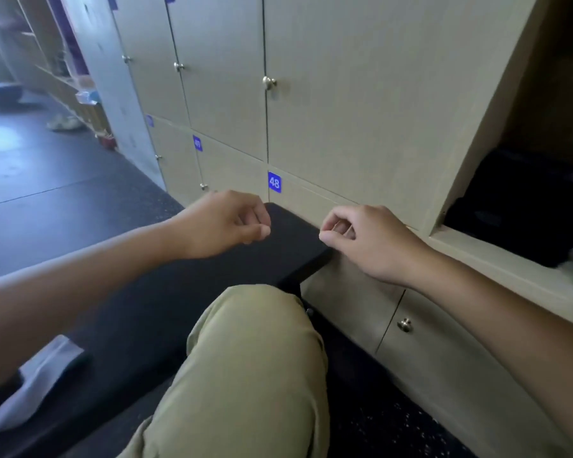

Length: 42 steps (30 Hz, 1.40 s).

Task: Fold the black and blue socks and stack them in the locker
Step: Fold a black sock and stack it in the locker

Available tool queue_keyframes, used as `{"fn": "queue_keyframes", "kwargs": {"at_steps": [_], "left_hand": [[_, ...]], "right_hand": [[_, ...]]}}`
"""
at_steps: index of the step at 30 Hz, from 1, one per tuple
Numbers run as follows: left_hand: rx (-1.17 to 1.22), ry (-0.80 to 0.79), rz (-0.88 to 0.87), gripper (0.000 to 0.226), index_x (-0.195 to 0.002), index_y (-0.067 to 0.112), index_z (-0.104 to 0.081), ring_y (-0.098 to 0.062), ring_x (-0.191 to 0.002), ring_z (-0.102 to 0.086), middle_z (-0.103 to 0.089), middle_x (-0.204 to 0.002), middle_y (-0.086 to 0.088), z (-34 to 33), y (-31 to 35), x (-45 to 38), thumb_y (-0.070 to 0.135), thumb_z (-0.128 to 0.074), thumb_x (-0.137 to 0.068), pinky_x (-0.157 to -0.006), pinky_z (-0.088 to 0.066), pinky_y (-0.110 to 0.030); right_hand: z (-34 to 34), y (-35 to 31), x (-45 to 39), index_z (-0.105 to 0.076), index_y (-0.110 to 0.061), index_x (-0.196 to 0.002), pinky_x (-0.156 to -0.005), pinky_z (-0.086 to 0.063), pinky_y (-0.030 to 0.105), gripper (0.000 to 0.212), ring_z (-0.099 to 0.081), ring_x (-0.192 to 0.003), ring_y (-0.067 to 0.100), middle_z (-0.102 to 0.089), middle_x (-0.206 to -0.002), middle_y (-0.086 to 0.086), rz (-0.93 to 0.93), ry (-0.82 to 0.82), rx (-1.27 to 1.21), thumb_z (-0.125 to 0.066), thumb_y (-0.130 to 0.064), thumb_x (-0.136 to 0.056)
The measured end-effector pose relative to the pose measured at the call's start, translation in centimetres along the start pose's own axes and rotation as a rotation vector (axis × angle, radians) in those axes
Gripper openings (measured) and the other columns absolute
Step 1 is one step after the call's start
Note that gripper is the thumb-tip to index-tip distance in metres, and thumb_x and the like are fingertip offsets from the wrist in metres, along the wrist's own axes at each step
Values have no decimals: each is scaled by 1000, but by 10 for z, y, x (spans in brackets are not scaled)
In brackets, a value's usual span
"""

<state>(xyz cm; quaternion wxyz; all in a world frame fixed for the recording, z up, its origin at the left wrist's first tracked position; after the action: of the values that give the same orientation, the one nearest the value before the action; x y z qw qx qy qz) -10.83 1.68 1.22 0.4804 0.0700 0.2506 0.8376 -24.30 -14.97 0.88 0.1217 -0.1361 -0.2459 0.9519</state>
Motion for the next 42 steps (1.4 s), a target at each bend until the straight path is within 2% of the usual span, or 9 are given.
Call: {"fn": "queue_keyframes", "kwargs": {"at_steps": [7, 12, 17, 23, 27, 33, 35, 38, 42], "left_hand": [[-84, 54, 190, 3, -94, 40, -68, -1, -81, -66, -72, -88, 15, 31, -78, 88, 41, -70, -92, -85, -55, -33], [-121, 103, 320, 7, -96, 38, -69, 3, -82, -66, -72, -94, 16, 54, -116, 148, 44, -70, -91, -81, -52, -27], [-256, 54, 439, 17, -108, 36, -68, 0, -99, -65, -68, -105, 23, 74, -135, 210, 44, -69, -93, -88, -50, -29], [-278, 93, 584, 25, -115, 37, -66, -5, -109, -61, -61, -112, 22, 104, -145, 287, 47, -67, -93, -95, -49, -34], [-315, 152, 692, 33, -121, 35, -64, -7, -112, -59, -60, -116, 18, 133, -154, 349, 50, -65, -92, -89, -42, -30], [-322, 207, 861, 63, -127, 41, -58, -11, -119, -54, -53, -124, 14, 165, -176, 458, 81, -52, -79, -94, -40, -31], [-284, 223, 919, 77, -135, 47, -50, -13, -126, -49, -49, -136, 11, 172, -183, 493, 92, -42, -73, -102, -39, -33], [-250, 216, 1017, 81, -141, 64, -32, -19, -142, -34, -34, -155, 8, 179, -197, 541, 96, -38, -67, -118, -29, -41], [-242, 28, 1159, 96, -139, 79, -4, -26, -154, -6, -8, -167, 12, 159, -222, 600, 106, -40, -54, -125, -13, -55]], "right_hand": [[-47, -55, -14, -67, -28, -91, -78, -53, 30, 11, -60, -78, 4, -65, -84, -15, 120, -119, -35, -60, -35, -97], [-70, -100, -18, -68, -28, -93, -73, -48, 23, 11, -60, -78, 4, -66, -83, -14, 223, -178, -56, -60, -35, -97], [-88, -127, -17, -69, -30, -92, -71, -47, 20, 10, -59, -76, 4, -67, -84, -10, 294, -230, -73, -63, -35, -97], [-107, -166, -19, -68, -31, -96, -61, -40, 5, 5, -56, -76, -4, -67, -86, -12, 383, -290, -92, -66, -36, -95], [-135, -215, -17, -65, -35, -106, -68, -44, 18, 13, -60, -76, 0, -67, -94, -16, 459, -380, -114, -65, -42, -95], [-189, -300, 0, -56, -37, -126, -82, -47, 26, 32, -61, -89, 3, -61, -113, -15, 607, -506, -54, -63, -43, -96], [-208, -322, 6, -51, -37, -135, -86, -44, 27, 42, -59, -97, 5, -58, -124, -10, 630, -536, -53, -62, -45, -95], [-236, -352, 13, -37, -42, -147, -96, -40, 29, 61, -52, -114, 13, -49, -137, -4, 635, -573, -87, -61, -54, -93], [-273, -386, 28, -9, -56, -153, -115, -34, 45, 84, -28, -145, 28, -23, -158, -2, 633, -683, 1, -56, -73, -85]]}}
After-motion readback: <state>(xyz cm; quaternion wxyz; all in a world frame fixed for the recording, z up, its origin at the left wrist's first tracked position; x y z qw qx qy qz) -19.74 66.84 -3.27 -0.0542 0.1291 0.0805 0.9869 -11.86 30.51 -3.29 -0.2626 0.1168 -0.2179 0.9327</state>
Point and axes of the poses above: each hand's wrist, its own x-axis away from the middle knuckle, its own z-axis out of the back of the hand, y = z × x, the point moved 7 cm from there along -x, towards the middle knuckle
